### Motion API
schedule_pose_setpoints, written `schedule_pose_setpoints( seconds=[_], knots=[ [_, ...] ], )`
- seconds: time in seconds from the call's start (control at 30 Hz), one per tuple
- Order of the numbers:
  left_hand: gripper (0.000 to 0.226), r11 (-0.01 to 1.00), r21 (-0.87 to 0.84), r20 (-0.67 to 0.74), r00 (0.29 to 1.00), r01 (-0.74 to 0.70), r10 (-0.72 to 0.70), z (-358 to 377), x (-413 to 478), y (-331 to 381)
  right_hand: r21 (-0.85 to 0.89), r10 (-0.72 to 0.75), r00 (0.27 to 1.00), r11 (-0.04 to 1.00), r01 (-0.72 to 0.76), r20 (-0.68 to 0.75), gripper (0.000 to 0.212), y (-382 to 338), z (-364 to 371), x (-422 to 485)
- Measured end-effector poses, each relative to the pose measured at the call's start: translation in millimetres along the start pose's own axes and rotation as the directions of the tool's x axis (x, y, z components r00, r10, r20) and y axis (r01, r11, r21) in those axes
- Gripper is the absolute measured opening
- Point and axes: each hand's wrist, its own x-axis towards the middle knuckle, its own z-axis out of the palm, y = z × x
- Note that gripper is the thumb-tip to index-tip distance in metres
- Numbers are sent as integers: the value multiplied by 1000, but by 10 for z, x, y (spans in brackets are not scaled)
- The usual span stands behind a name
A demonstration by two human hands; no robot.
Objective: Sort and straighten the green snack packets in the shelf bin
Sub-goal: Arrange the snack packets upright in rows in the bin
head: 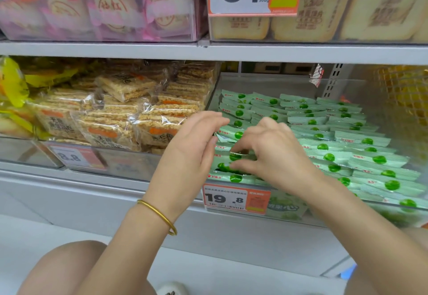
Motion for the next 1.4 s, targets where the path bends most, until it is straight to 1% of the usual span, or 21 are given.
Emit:
schedule_pose_setpoints(
  seconds=[0.07, 0.13, 0.23, 0.3, 0.37, 0.47, 0.53, 0.6, 0.67, 0.73, 0.83, 0.87, 0.93, 0.97, 1.0, 1.07, 1.13, 1.2, 1.27, 1.33, 1.4],
  knots=[
    [33, 999, 40, 20, 1000, -13, 12, 11, -12, -1, -40, 21, 1000, 999, -22, -22, 38, 41, -39, -12],
    [32, 996, 84, 42, 999, -32, 29, 33, -16, 3, -47, 21, 1000, 999, -22, -22, 36, 24, -24, -6],
    [33, 992, 104, 71, 995, -71, 63, 73, -19, 22, -46, 8, 999, 999, -6, 40, 30, -17, 35, 3],
    [32, 987, 139, 92, 993, -82, 70, 93, -29, 19, -48, 22, 998, 999, -20, 53, 33, 14, 23, -4],
    [28, 973, 212, 123, 990, -94, 69, 122, -42, 22, -53, 42, 998, 998, -40, 36, 34, 49, -7, -9],
    [21, 919, 362, 205, 975, -154, 82, 191, -72, 16, -65, 37, 999, 997, -35, 38, 30, 31, 12, 5],
    [5, 882, 428, 257, 962, -197, 90, 237, -101, 12, -54, 40, 997, 998, -37, 69, 29, 22, 28, 2],
    [11, 868, 451, 284, 955, -206, 79, 256, -139, 38, -21, 57, 994, 998, -55, 90, 28, 46, 19, -23],
    [7, 861, 469, 273, 960, -195, 69, 252, -171, 66, -23, 59, 997, 998, -57, 57, 26, 72, 10, -51],
    [12, 858, 482, 275, 961, -177, 43, 255, -194, 87, -33, 54, 998, 998, -53, 27, 25, 66, 25, -55],
    [20, 844, 510, 311, 950, -168, 1, 258, -217, 86, -38, 16, 995, 999, -13, 96, 24, 58, 43, -45],
    [22, 848, 507, 317, 948, -158, -13, 254, -223, 88, -10, 9, 994, 1000, -8, 107, 23, 80, 30, -46],
    [28, 858, 500, 306, 951, -116, -49, 241, -215, 108, 161, 62, 996, 984, -73, 72, 17, 148, -33, -44],
    [32, 860, 501, 276, 960, -100, -49, 240, -192, 113, 258, 109, 993, 959, -115, 38, 13, 187, -65, -34],
    [34, 860, 502, 235, 972, -96, -28, 238, -157, 119, 307, 146, 989, 941, -142, 8, 10, 216, -93, -16],
    [27, 843, 519, 158, 985, -139, 65, 233, -74, 119, 291, 174, 984, 943, -162, -19, 8, 236, -105, 29],
    [16, 802, 572, 113, 985, -172, 130, 235, -5, 94, 228, 162, 987, 961, -157, -2, 12, 203, -75, 66],
    [17, 786, 599, 115, 988, -153, 104, 254, 2, 43, 140, 141, 989, 979, -145, 36, 17, 138, -25, 93],
    [25, 799, 588, 127, 990, -125, 61, 271, -25, 6, 67, 127, 991, 989, -130, 49, 15, 101, 9, 113],
    [32, 813, 573, 134, 990, -106, 34, 267, -31, 3, 60, 109, 994, 992, -110, 24, 11, 100, 29, 128],
    [38, 821, 563, 138, 990, -91, 14, 249, -24, 14, 102, 98, 995, 990, -96, -12, 10, 112, 58, 126]
  ],
)
